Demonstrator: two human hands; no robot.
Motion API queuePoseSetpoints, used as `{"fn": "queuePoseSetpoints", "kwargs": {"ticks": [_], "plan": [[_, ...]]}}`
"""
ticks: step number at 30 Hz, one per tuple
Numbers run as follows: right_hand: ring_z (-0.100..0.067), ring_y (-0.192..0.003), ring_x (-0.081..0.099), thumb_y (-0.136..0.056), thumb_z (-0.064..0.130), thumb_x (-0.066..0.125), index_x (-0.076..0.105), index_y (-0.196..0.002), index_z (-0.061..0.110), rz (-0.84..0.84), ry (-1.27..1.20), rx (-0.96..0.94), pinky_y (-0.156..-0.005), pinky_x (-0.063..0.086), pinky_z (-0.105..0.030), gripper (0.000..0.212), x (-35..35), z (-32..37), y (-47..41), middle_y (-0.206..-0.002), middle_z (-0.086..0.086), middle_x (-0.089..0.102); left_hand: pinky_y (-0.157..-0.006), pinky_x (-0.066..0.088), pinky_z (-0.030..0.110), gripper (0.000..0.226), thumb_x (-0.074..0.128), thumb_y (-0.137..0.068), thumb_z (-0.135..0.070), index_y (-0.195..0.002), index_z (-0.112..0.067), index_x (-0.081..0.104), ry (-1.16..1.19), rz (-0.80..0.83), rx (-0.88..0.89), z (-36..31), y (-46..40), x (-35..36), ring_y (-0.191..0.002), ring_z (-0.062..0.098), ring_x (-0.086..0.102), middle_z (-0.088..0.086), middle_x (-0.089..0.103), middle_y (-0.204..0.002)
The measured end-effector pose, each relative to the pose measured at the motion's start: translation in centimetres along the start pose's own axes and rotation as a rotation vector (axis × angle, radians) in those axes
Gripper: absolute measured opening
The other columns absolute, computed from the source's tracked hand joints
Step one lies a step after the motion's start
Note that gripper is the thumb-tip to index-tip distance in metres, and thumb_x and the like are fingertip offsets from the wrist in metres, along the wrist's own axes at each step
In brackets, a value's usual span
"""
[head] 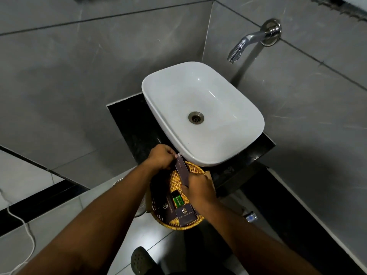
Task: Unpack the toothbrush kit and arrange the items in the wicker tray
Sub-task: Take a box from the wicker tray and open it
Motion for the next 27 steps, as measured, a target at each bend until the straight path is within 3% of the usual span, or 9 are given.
{"fn": "queuePoseSetpoints", "kwargs": {"ticks": [2,5,8,13,18,22,25,27], "plan": [[-0.028,-0.086,0.067,-0.086,0.030,0.062,0.066,-0.095,0.011,-0.046,-0.048,-0.011,-0.097,0.045,-0.037,0.022,-0.7,0.1,-0.1,-0.090,-0.010,0.073,-0.069,0.060,0.038,0.018,0.067,-0.087,-0.010,-0.089,0.007,0.071,0.113,-0.023,-0.020,0.0,0.5,-0.8,-0.067,0.028,0.065,0.022,0.070,-0.081],[-0.029,-0.090,0.067,-0.085,0.027,0.064,0.063,-0.101,0.009,-0.081,-0.151,-0.041,-0.085,0.053,-0.037,0.025,-1.8,0.4,-0.2,-0.097,-0.011,0.071,-0.063,0.060,0.031,0.022,0.066,-0.088,-0.009,-0.092,0.013,0.068,0.282,-0.051,-0.032,-0.1,1.5,-2.2,-0.067,0.025,0.067,0.021,0.070,-0.082],[-0.030,-0.089,0.066,-0.083,0.029,0.064,0.061,-0.101,0.009,-0.114,-0.192,-0.065,-0.080,0.055,-0.038,0.026,-2.7,0.8,-0.1,-0.097,-0.010,0.069,-0.076,0.057,0.040,0.024,0.066,-0.088,-0.016,-0.083,0.007,0.071,0.288,-0.110,0.043,-0.9,2.2,-3.7,-0.074,0.027,0.066,0.022,0.072,-0.082],[-0.028,-0.090,0.066,-0.081,0.030,0.066,0.061,-0.101,0.010,-0.205,-0.252,-0.081,-0.077,0.056,-0.038,0.029,-3.7,1.0,0.5,-0.097,-0.009,0.069,-0.057,0.054,0.028,0.031,0.065,-0.089,-0.023,-0.059,-0.017,0.069,0.220,-0.169,0.170,-2.7,2.8,-5.0,-0.059,0.012,0.064,-0.002,0.069,-0.059],[-0.025,-0.092,0.067,-0.081,0.034,0.066,0.063,-0.106,0.012,-0.246,-0.289,-0.113,-0.077,0.058,-0.038,0.034,-4.5,1.6,0.4,-0.099,-0.007,0.071,-0.060,0.061,0.034,0.028,0.057,-0.094,-0.015,-0.068,-0.010,0.068,0.441,-0.230,0.138,-2.9,3.2,-5.9,-0.055,0.017,0.065,0.005,0.067,-0.063],[-0.021,-0.092,0.067,-0.082,0.036,0.066,0.062,-0.110,0.012,-0.281,-0.355,-0.118,-0.075,0.059,-0.036,0.037,-5.2,2.0,0.1,-0.099,-0.006,0.071,-0.055,0.055,0.026,0.041,0.070,-0.083,-0.040,-0.081,0.001,0.066,0.534,-0.086,0.205,-4.1,4.7,-4.4,-0.060,0.015,0.067,0.003,0.069,-0.065],[-0.018,-0.085,0.067,-0.080,0.038,0.068,0.063,-0.101,0.013,-0.280,-0.373,-0.121,-0.070,0.059,-0.036,0.033,-5.8,2.3,0.1,-0.091,-0.003,0.071,-0.064,0.057,0.025,0.020,0.076,-0.080,-0.024,-0.093,-0.010,0.071,0.493,0.048,0.259,-3.7,5.8,-2.5,-0.074,0.018,0.074,0.002,0.077,-0.078],[-0.011,-0.074,0.068,-0.079,0.039,0.070,0.066,-0.093,0.015,-0.234,-0.444,-0.129,-0.064,0.060,-0.032,0.028,-6.2,2.5,0.1,-0.080,0.004,0.072,-0.062,0.055,0.020,0.012,0.072,-0.083,-0.012,-0.095,-0.009,0.072,0.508,0.067,0.263,-3.1,6.1,-2.6,-0.074,0.016,0.073,0.000,0.077,-0.077]]}}
Point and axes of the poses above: each hand's wrist, its own y-axis away from the middle knuckle, its own x-axis out of the palm, z = x × y, the point moved 8 cm from there along -y, towards the middle knuckle
